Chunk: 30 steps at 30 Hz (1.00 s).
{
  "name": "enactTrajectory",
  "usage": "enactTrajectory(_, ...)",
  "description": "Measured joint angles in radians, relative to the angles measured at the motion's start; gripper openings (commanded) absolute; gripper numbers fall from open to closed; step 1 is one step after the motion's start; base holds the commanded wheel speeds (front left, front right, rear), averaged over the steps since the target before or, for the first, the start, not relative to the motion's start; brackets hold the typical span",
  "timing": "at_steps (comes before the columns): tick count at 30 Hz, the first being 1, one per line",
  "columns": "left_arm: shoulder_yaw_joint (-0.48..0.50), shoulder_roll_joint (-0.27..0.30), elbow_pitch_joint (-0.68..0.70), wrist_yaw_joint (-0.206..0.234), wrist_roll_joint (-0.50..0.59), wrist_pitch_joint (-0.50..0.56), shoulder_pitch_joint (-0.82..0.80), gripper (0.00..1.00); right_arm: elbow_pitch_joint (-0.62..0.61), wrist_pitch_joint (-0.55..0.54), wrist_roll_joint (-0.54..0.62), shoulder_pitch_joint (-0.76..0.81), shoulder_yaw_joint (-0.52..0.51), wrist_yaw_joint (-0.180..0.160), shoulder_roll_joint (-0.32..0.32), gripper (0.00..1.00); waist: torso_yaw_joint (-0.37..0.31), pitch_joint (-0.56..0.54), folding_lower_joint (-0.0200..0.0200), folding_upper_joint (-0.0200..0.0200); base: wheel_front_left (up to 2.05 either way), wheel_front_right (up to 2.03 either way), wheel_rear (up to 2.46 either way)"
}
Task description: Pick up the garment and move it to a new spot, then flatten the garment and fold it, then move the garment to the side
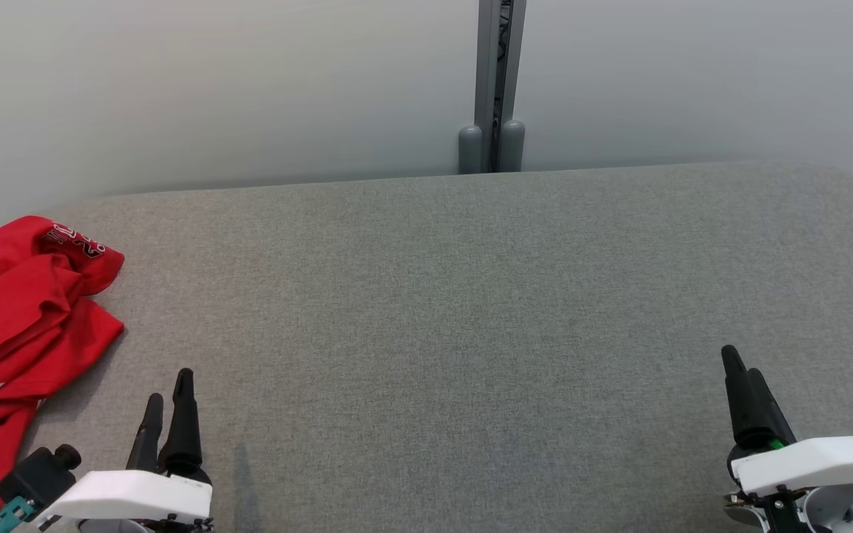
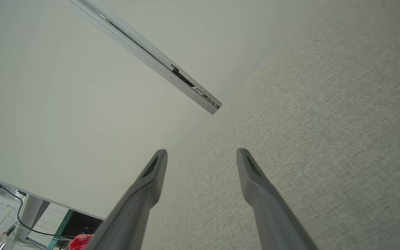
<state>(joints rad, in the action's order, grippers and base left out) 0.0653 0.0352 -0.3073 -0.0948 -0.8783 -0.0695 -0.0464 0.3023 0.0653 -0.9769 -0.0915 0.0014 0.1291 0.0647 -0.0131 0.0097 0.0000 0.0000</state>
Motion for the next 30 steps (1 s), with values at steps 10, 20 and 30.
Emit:
enactTrajectory(10,-0.014,0.003,-0.013,0.017,0.154,-0.03,0.0,1.0,0.003,0.032,0.156,0.0,0.022,0.0,0.005,1.0,-0.002,0.001,0.0,0.0,0.0,0.0,0.0)
enactTrajectory(20,-0.03,0.008,-0.039,0.035,0.304,-0.059,0.0,1.0,0.016,0.061,0.289,-0.001,0.045,0.0,0.014,1.0,-0.002,0.002,0.0,0.0,0.0,0.0,0.0)
enactTrajectory(30,-0.052,0.012,-0.041,0.053,0.423,-0.086,0.0,1.0,0.024,0.086,0.406,-0.004,0.069,0.0,0.017,1.0,-0.003,0.004,0.0,0.0,0.0,0.0,0.0)
